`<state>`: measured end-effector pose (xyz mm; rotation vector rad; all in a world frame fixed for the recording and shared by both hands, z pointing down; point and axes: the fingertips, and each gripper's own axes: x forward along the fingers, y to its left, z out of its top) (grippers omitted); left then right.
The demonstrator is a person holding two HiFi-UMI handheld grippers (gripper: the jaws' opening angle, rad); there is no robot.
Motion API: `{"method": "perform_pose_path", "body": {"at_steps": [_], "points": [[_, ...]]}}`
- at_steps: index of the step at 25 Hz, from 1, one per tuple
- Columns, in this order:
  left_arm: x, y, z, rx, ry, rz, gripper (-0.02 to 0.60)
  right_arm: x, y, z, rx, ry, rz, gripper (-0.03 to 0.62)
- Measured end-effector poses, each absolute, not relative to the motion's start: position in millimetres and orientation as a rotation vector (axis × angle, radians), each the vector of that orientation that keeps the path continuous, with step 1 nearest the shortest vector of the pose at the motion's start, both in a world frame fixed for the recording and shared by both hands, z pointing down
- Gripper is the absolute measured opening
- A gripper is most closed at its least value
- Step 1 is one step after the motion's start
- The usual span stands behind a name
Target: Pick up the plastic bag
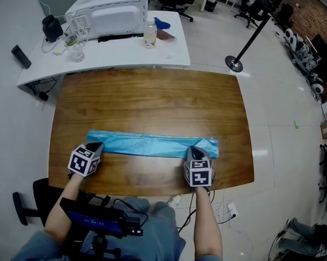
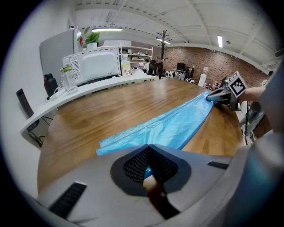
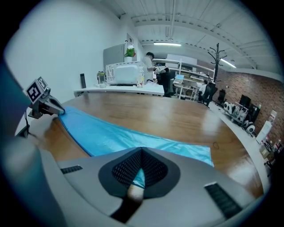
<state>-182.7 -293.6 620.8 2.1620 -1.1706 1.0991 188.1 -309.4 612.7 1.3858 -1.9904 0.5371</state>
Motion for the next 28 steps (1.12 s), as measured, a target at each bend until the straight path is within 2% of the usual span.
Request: {"method": "perform_pose_path", "body": {"at_steps": [28], "points": [[-177.2,-227.3,622.7,2.080,-1.291,1.099,0.011,190.1,-272.4,614.2,1.220,-2.083,0.551,0.003]]}}
